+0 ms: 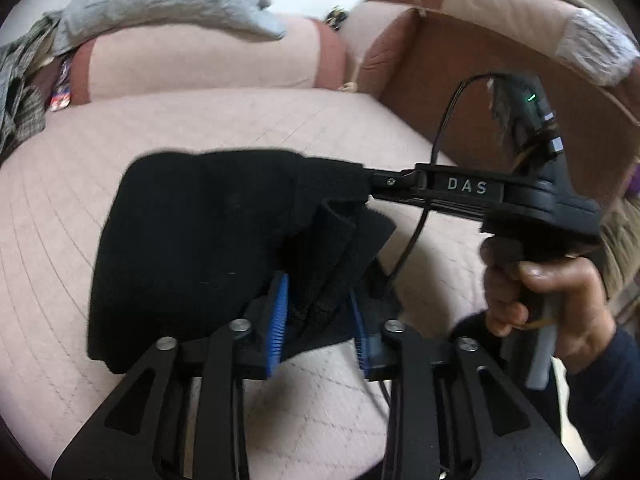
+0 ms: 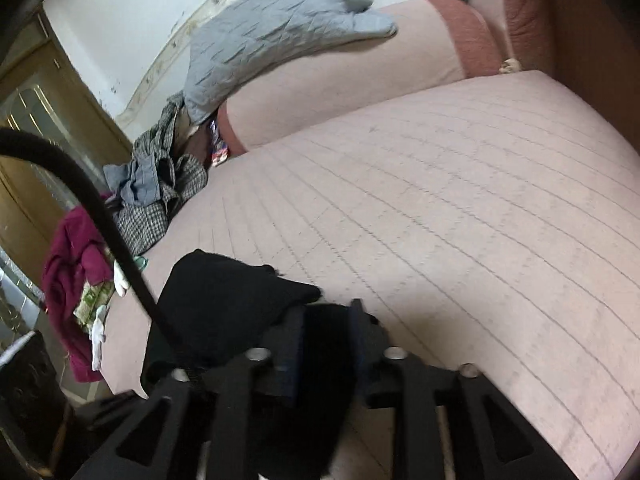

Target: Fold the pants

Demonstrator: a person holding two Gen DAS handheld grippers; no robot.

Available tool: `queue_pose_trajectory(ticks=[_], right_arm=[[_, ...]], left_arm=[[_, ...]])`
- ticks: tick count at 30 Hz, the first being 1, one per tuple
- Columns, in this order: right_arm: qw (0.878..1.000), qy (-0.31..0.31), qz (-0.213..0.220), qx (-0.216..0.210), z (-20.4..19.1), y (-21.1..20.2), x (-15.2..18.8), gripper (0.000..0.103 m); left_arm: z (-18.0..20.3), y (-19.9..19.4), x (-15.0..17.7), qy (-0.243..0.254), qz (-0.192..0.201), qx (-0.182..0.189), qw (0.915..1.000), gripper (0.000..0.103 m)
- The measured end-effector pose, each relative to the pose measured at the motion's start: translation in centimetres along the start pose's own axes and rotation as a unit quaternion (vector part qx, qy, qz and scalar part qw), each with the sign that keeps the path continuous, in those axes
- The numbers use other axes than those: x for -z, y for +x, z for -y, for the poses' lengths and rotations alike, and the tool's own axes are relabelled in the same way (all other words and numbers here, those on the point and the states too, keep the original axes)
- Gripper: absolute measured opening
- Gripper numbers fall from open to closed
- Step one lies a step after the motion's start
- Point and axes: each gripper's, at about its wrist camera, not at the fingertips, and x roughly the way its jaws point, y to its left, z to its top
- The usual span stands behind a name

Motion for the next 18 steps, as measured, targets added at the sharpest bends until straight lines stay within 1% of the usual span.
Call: queue_pose_trajectory(ticks=[1,3,4,5,6,8,10,11,13,15,18], right_arm=[[1.000,0.007,0.003,-0.001,0.2,-0.5,0.1,0.048],[1.000,0.025,0.013,-0.007,0.6,-1.6,0.1,0.050],[0.999,0.037,0.018,-0.017,0.9,-2.3,0.1,0.050],[0.998,0.047,0.018,-0.026,1.2,-2.5,0.1,0.050],[0.998,0.053,0.017,-0.033,1.1,-2.7,0.4,0.050],[0.997,0.064,0.014,-0.051,1.2,-2.9,0.8,0.051],[0.997,0.061,0.002,-0.053,0.8,-2.7,1.4,0.052],[0.997,0.056,-0.004,-0.052,0.4,-2.5,1.6,0.052],[0.997,0.048,-0.012,-0.054,-0.2,-1.9,2.1,0.052],[0.997,0.040,-0.025,-0.056,-0.7,-0.9,2.4,0.052],[0.998,0.034,-0.036,-0.045,-1.1,1.0,2.1,0.052]], left_arm=[[-0.2,-0.7,-0.1,0.005,0.001,0.008,1.0000,0.044],[-0.5,-2.4,-0.3,0.018,0.011,0.025,0.9994,0.046],[-0.5,-3.7,-0.5,0.035,0.022,0.033,0.9986,0.046],[-0.4,-4.4,-0.5,0.045,0.027,0.034,0.9981,0.049],[-0.5,-5.1,-0.7,0.057,0.033,0.035,0.9972,0.050],[-1.3,-5.7,-1.3,0.074,0.041,0.021,0.9962,0.050],[-2.1,-5.1,-2.0,0.076,0.036,-0.006,0.9965,0.050],[-2.4,-4.5,-2.4,0.071,0.029,-0.013,0.9970,0.050],[-3.2,-3.4,-2.4,0.055,0.012,-0.008,0.9984,0.050],[-2.9,-1.9,-2.7,0.048,0.000,-0.002,0.9988,0.050],[-2.3,-0.7,-1.3,0.052,-0.016,0.006,0.9985,0.050]])
